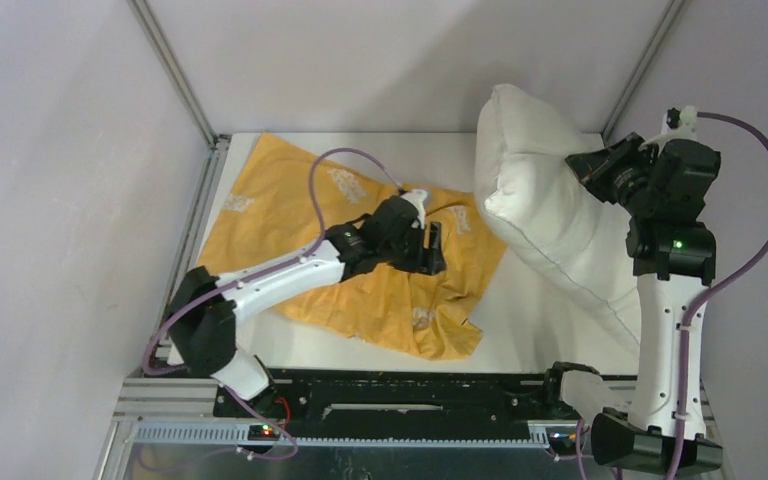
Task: Put the pillow into the pillowcase
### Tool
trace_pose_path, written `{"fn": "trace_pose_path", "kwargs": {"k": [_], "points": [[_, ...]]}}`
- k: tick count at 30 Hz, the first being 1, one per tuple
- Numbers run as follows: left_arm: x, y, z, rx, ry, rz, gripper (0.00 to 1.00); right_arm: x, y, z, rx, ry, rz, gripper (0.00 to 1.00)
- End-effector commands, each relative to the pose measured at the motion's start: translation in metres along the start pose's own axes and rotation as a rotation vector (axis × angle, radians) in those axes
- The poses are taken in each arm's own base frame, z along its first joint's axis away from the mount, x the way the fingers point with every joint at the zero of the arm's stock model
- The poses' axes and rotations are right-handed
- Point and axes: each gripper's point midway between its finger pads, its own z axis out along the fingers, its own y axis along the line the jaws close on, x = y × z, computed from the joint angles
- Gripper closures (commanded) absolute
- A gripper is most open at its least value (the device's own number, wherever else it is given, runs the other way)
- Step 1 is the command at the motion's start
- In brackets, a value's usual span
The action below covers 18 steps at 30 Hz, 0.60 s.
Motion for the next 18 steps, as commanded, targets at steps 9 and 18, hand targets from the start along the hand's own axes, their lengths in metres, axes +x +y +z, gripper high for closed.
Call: {"fn": "trace_pose_path", "kwargs": {"k": [9, 18], "points": [[0.022, 0.157, 0.011, -0.482, 0.022, -0.208, 0.34, 0.042, 0.043, 0.018, -0.114, 0.066, -0.133, 1.00], [0.048, 0.229, 0.021, -0.571, 0.081, -0.454, 0.60, 0.106, 0.040, 0.047, -0.105, 0.239, -0.194, 1.00]]}}
